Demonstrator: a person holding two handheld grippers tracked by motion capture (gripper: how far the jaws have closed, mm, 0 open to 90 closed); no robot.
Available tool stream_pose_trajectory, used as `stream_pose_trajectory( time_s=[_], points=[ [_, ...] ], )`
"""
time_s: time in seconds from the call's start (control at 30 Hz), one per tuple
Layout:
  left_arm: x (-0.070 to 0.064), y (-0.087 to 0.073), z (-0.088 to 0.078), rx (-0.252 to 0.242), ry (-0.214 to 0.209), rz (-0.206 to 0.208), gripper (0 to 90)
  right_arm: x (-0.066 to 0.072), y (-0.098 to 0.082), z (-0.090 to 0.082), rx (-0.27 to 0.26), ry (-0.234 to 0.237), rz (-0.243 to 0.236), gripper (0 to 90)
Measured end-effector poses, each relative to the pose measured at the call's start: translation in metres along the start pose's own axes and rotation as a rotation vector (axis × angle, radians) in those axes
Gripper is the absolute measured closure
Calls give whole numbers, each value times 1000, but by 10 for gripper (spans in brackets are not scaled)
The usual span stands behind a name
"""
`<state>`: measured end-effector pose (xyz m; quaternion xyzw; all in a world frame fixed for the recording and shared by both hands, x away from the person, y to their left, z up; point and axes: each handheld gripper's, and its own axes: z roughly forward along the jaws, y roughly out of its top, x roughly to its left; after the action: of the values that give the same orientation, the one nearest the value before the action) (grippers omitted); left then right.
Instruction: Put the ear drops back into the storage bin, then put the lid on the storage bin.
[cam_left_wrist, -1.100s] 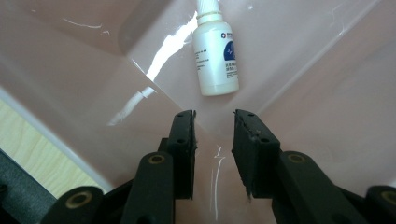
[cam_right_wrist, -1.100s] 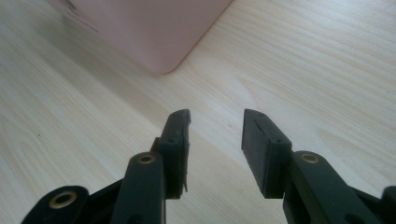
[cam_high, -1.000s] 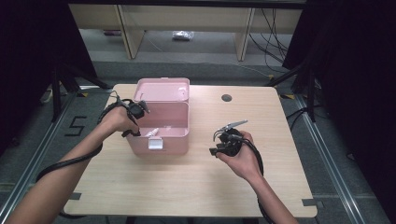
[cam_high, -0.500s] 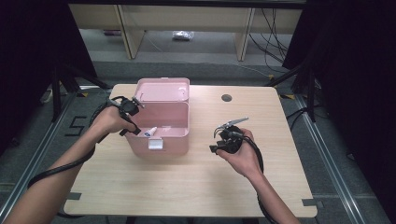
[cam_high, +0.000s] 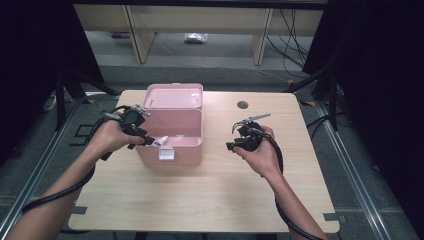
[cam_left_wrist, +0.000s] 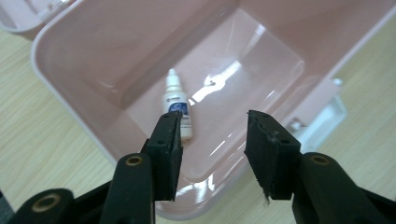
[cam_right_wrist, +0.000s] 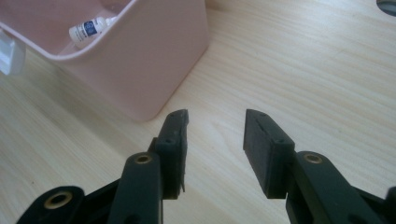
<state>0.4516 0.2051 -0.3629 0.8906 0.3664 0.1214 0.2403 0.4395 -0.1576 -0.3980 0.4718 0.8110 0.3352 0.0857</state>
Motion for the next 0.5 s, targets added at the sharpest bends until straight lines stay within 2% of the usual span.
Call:
stream_pose_trajectory(
  time_s=[0.13, 0.17, 0.2, 0.23, 0.4, 0.47, 0.5],
  points=[
    [-8, 0, -8, -39, -4, 2, 592, -1, 5, 0, -3, -2, 1, 604],
    [-10, 0, -10, -52, -2, 5, 603, 0, 6, 2, -23, -1, 6, 604],
    [-12, -1, -13, -53, -9, 10, 619, 1, 8, 0, -7, -4, 9, 604],
    [-13, -2, -13, -68, -12, 16, 631, 1, 10, 1, -13, -4, 7, 603],
    [-22, -8, -19, -123, -43, 23, 726, 2, 22, 2, -22, -7, 10, 603],
    [-26, -12, -20, -132, -67, 16, 766, 2, 28, 3, -30, -11, 3, 603],
    [-29, -15, -19, -139, -79, 17, 780, 4, 32, 2, -24, -6, 30, 603]
  ],
)
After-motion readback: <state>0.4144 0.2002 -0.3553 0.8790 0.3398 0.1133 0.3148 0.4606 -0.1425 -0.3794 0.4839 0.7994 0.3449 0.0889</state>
